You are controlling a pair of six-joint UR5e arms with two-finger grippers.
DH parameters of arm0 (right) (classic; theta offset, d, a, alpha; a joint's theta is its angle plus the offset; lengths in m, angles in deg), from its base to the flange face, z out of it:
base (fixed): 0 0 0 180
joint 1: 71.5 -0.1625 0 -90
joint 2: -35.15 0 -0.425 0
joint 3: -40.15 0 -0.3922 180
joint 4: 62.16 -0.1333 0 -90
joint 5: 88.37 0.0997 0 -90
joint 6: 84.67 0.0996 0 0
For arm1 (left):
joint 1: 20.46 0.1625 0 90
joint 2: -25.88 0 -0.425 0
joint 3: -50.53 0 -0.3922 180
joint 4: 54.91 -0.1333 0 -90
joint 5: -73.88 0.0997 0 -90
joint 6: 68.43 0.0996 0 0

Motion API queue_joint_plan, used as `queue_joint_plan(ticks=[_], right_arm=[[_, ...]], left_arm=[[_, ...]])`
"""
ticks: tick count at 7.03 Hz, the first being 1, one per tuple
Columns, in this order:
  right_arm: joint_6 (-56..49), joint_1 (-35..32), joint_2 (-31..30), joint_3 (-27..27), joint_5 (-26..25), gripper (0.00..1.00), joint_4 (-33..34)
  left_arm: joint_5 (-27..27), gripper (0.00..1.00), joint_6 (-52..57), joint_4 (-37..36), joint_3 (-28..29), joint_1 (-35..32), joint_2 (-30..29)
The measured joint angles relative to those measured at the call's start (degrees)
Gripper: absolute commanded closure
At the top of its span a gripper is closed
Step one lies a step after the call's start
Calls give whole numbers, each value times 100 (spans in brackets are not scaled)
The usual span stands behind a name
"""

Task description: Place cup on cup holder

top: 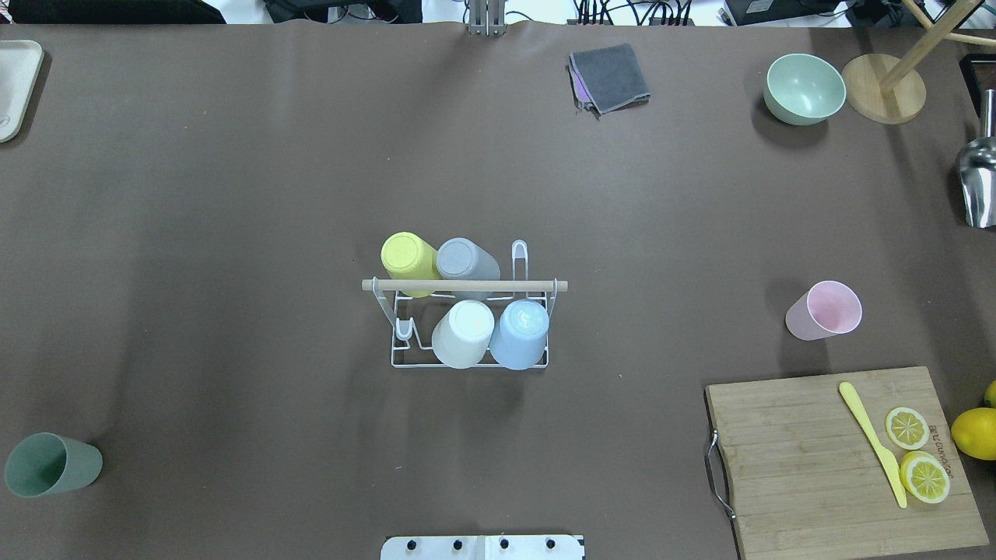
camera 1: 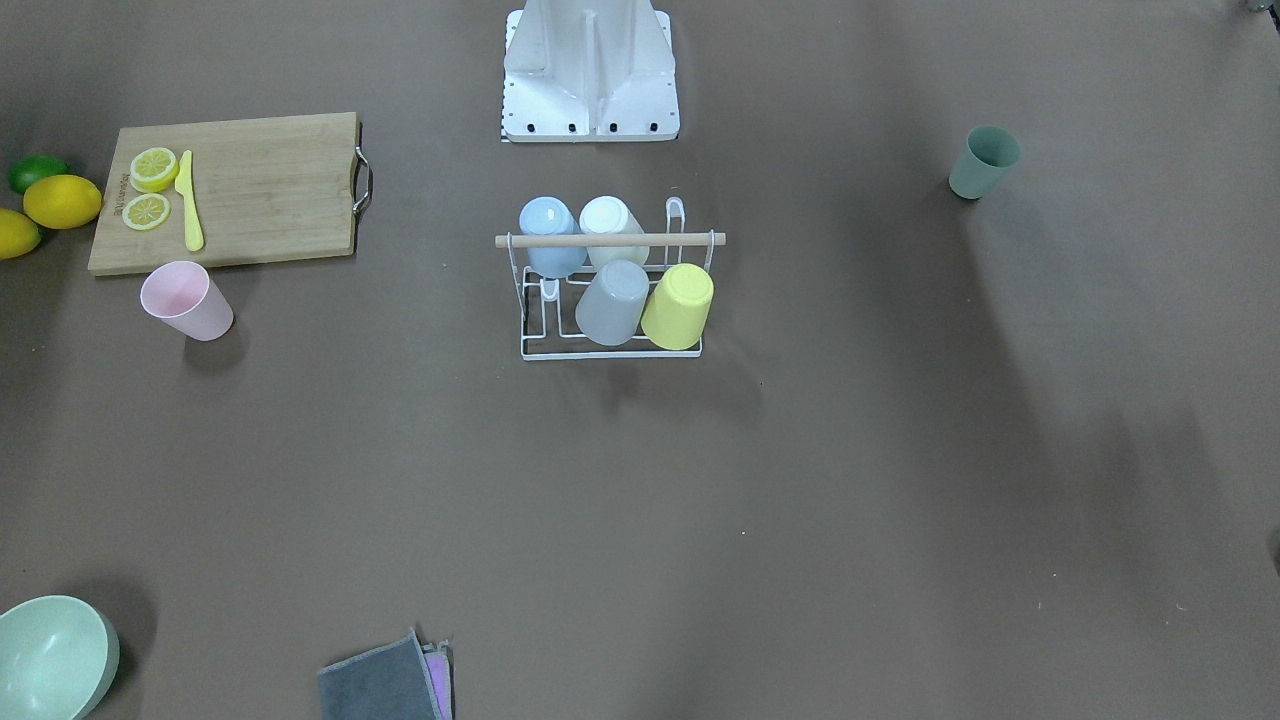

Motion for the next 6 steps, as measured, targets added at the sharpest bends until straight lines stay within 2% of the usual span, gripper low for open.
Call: queue_joint_plan(ticks=[6], right_arm=[[25,47,97,-261,-1,3,18]], left_arm=[[10,2,-28,4,0,-5,-10]])
